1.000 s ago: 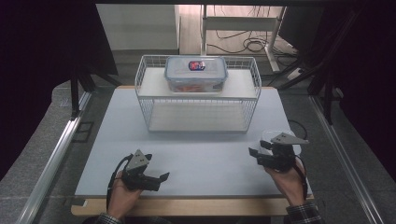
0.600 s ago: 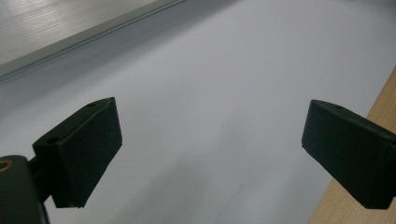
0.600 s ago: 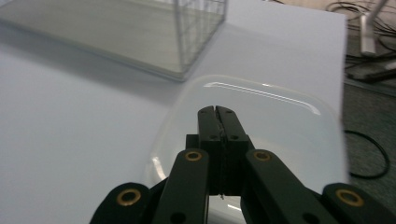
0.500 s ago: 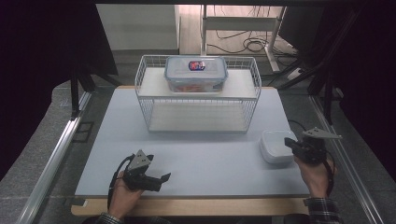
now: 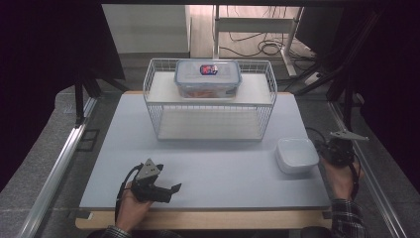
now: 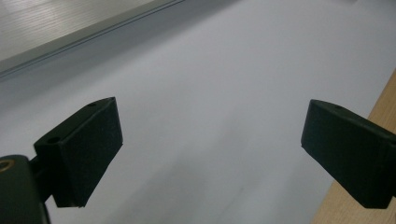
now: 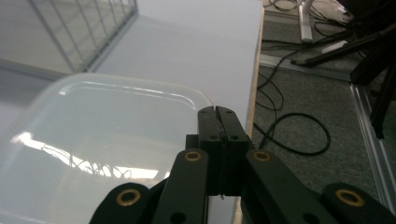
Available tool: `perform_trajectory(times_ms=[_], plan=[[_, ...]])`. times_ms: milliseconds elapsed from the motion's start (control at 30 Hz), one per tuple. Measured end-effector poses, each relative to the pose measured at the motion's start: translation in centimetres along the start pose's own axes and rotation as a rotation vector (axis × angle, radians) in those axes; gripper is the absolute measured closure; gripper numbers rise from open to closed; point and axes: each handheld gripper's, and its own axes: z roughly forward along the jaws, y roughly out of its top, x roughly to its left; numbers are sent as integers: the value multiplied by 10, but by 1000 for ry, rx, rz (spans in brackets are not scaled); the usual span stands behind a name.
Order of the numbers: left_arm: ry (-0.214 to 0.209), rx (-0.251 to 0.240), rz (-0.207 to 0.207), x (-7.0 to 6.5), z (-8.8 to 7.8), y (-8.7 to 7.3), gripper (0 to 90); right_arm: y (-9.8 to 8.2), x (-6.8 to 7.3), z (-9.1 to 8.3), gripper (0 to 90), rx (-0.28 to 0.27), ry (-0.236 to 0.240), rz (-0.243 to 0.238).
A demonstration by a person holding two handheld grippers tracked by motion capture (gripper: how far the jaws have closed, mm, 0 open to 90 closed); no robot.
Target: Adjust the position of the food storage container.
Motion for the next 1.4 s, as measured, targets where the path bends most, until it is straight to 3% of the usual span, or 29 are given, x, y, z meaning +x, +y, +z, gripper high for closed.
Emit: perform_trajectory(times_ms=[100,200,400,967,1400], plan=[[-2,1,-1,0,1,0,51,-5,-7,7,898,24,-15,9],[-5,5,0,0,1,0,51,-8,-13,13,898,35,0,22],[-8,7,1,-1,2,0,51,-7,-9,16,897,47,35,13],[-16,15,12,-3,3,0,51,-2,54,20,897,97,200,-66],[-25,25,18,-4,4,0,51,-9,86,10,896,139,297,-102]])
